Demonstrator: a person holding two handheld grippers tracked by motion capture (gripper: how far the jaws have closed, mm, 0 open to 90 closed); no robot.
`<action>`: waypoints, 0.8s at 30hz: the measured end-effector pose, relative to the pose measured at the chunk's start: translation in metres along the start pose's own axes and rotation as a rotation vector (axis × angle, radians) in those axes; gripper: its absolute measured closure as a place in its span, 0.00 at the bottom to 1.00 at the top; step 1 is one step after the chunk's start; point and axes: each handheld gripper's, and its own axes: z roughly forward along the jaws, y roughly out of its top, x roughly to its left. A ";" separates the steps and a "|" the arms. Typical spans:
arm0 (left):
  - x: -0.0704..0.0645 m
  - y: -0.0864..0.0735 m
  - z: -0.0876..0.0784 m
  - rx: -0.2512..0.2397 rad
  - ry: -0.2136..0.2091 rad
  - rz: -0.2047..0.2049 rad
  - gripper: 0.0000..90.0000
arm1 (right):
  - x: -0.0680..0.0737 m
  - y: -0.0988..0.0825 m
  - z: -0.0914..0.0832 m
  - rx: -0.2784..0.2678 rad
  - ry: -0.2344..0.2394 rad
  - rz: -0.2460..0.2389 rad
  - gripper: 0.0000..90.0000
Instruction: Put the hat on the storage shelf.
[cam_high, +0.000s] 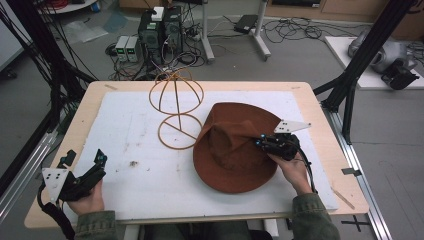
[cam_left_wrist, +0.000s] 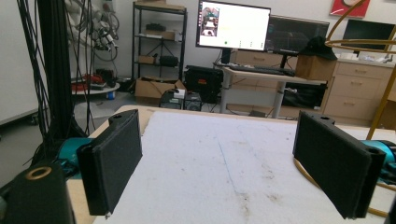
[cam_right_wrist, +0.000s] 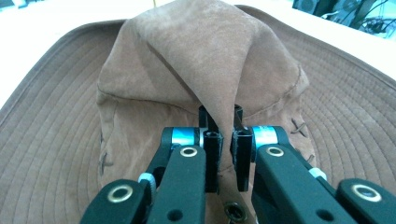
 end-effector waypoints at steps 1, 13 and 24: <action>0.000 0.000 0.000 0.002 -0.001 0.001 0.18 | -0.001 0.000 -0.001 -0.013 0.002 0.003 0.97; -0.001 0.000 0.001 0.007 -0.002 0.004 0.18 | -0.004 0.004 -0.026 -0.189 -0.036 0.077 0.97; -0.001 -0.001 0.001 0.006 -0.009 0.003 0.18 | -0.006 0.005 -0.044 -0.348 -0.028 0.152 0.97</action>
